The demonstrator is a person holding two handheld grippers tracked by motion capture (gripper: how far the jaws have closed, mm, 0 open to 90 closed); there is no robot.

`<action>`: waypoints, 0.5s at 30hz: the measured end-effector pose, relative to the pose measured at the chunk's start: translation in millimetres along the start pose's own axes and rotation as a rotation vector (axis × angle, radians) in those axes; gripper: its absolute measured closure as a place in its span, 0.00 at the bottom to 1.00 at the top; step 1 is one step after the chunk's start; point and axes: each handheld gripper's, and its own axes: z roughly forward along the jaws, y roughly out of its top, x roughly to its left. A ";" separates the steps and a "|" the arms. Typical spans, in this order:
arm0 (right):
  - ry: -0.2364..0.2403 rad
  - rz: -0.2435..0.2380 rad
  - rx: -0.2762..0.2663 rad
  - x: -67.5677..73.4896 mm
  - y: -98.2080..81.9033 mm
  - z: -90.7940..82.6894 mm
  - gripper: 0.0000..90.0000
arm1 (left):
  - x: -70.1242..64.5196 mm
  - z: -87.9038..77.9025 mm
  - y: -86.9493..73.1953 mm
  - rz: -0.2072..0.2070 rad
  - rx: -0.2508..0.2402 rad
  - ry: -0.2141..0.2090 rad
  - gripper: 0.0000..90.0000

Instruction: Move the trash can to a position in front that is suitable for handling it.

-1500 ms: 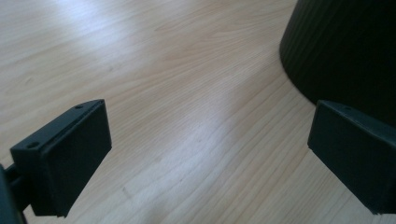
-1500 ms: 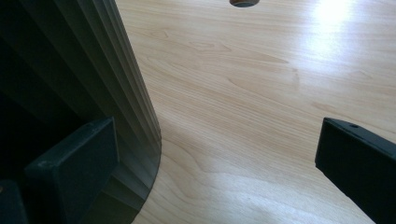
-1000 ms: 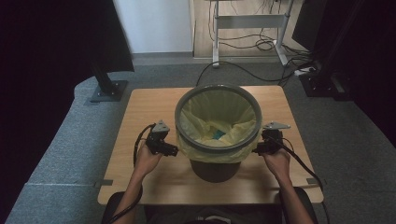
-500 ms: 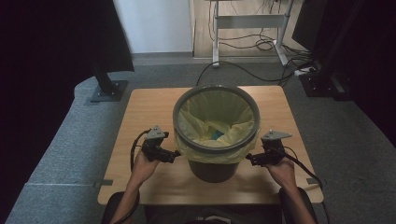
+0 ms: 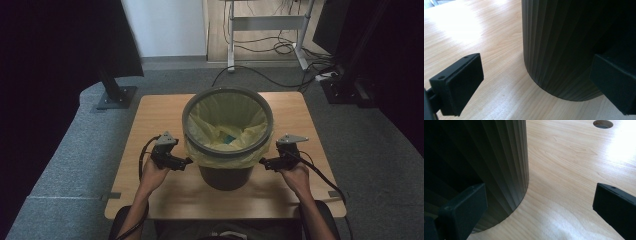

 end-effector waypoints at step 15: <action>-0.028 -0.001 -0.009 -5.1 14.5 16.2 0.00 | 11.6 2.2 3.9 -0.011 0.004 0.026 0.00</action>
